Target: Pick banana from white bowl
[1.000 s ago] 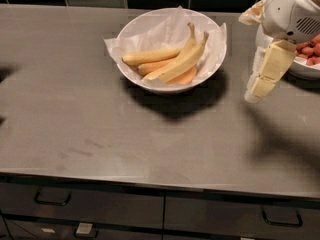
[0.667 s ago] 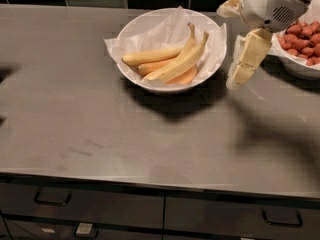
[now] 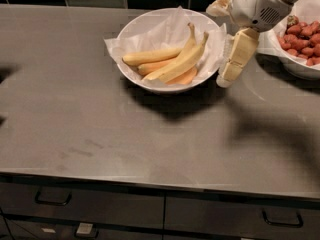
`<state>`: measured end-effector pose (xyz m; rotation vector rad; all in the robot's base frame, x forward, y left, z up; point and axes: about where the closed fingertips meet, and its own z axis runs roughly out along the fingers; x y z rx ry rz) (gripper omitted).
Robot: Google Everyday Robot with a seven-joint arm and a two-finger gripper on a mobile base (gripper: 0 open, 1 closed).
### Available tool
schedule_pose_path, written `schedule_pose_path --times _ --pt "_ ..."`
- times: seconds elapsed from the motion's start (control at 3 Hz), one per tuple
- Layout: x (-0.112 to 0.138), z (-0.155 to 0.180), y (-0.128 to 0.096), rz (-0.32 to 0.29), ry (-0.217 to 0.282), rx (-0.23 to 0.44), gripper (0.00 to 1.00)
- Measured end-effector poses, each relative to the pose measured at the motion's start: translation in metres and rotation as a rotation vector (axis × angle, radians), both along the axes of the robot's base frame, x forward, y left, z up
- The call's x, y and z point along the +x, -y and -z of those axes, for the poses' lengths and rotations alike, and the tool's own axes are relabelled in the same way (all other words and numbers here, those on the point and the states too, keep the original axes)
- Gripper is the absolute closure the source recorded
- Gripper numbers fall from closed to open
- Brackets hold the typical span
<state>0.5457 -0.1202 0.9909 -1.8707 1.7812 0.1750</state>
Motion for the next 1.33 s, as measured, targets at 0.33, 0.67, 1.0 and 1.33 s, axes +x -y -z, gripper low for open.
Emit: schedule_pose_path --times 0.33,0.67,1.0,1.33 --pt "0.026 0.015 -0.037 -0.127 -0.010 0.043 0.00" --pt "0.029 0.016 -0.037 -0.124 -0.007 0.045 0.00" --pt "0.029 0.016 -0.037 -0.125 -0.007 0.045 0.19" --pt "0.036 0.018 -0.040 -0.137 0.004 0.045 0.38"
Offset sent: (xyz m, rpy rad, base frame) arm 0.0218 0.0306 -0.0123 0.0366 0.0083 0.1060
